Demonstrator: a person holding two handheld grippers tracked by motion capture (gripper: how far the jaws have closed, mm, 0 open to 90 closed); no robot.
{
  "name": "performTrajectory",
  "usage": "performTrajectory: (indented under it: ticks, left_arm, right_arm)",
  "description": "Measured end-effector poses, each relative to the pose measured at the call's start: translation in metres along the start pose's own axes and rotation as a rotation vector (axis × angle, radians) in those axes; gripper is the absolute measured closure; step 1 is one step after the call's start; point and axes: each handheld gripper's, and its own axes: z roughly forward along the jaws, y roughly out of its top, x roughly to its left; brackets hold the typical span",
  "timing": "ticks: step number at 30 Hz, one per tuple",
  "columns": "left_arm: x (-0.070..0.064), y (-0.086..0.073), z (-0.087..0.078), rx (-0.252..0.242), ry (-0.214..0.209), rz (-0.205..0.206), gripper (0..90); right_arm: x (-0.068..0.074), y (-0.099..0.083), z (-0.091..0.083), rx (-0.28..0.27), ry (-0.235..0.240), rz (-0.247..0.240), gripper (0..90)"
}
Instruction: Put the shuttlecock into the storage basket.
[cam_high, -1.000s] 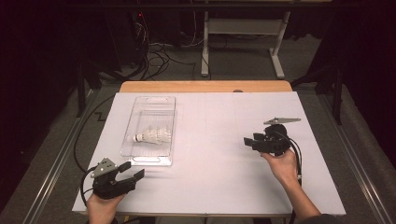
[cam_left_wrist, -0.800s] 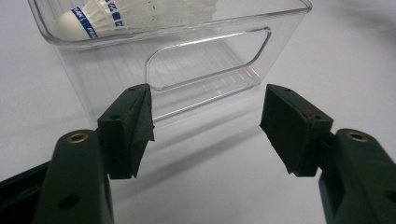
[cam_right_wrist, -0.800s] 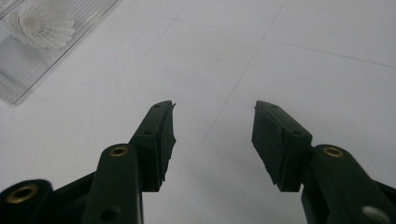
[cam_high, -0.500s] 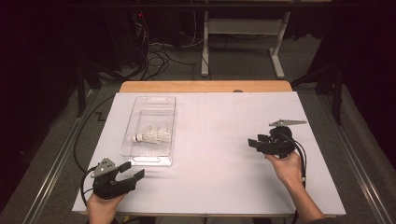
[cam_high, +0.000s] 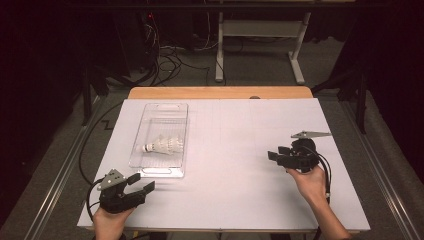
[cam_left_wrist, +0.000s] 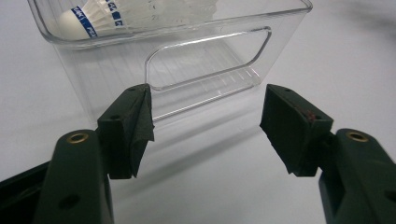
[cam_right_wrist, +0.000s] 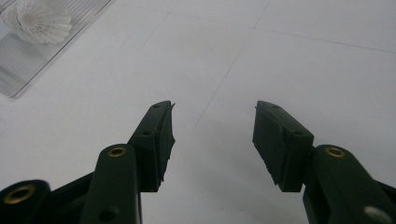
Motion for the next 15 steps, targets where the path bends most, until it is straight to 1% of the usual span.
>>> performTrajectory:
  ticks: [15]
  left_arm:
    - [-0.0003,-0.0002,-0.0002,0.000,0.001,-0.001,34.9]
  right_arm:
    - [-0.0062,-0.0095,-0.0067,-0.015,0.001,0.023,48.3]
